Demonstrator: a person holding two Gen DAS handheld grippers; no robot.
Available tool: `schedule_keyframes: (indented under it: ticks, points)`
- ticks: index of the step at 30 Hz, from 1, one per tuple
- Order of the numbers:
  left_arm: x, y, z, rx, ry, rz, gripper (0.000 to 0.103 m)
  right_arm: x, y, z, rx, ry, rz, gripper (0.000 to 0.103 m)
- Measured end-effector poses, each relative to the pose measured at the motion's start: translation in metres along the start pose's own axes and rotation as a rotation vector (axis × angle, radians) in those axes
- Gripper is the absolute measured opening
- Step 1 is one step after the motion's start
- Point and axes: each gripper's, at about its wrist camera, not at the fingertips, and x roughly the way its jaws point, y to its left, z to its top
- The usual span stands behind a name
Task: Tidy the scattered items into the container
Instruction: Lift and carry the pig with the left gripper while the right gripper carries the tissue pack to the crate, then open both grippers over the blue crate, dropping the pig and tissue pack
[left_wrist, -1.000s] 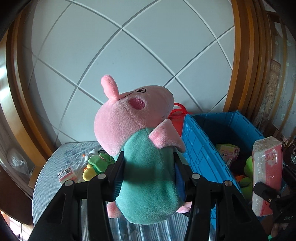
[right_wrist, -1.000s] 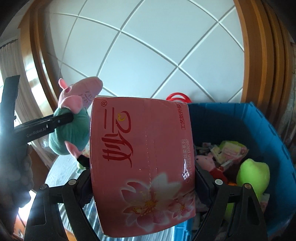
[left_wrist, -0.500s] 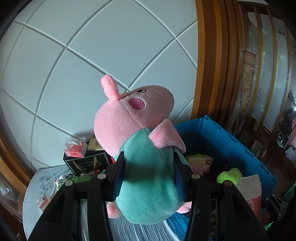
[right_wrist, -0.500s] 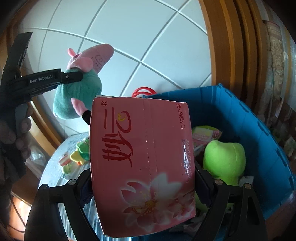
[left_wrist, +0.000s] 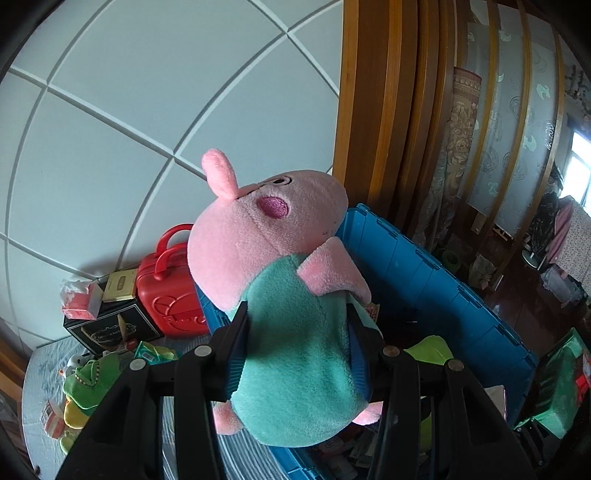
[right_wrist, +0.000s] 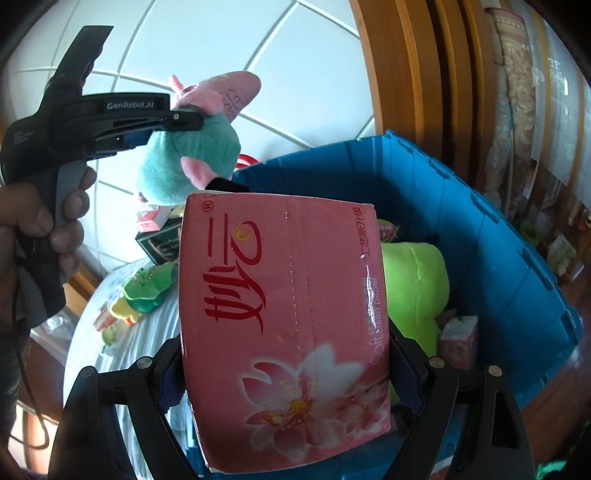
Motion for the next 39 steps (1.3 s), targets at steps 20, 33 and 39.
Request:
schedule_keyframes:
  ticks: [20,33,39]
  points:
    - [0.047,-0.015,0.031,0.027,0.018,-0.003,0.049,0.027,-0.017,-0.003,0.023,0.065,-0.007,0.089]
    - [0.037,0.012,0.036,-0.015,-0.007,0.048,0.103,0.027,-0.007,0.005,0.008,0.038,0.005,0.103]
    - [0.022,0.03,0.025,-0.033,-0.013,0.077,0.103,0.026,0.003,0.007,-0.011,0.037,0.018,0.103]
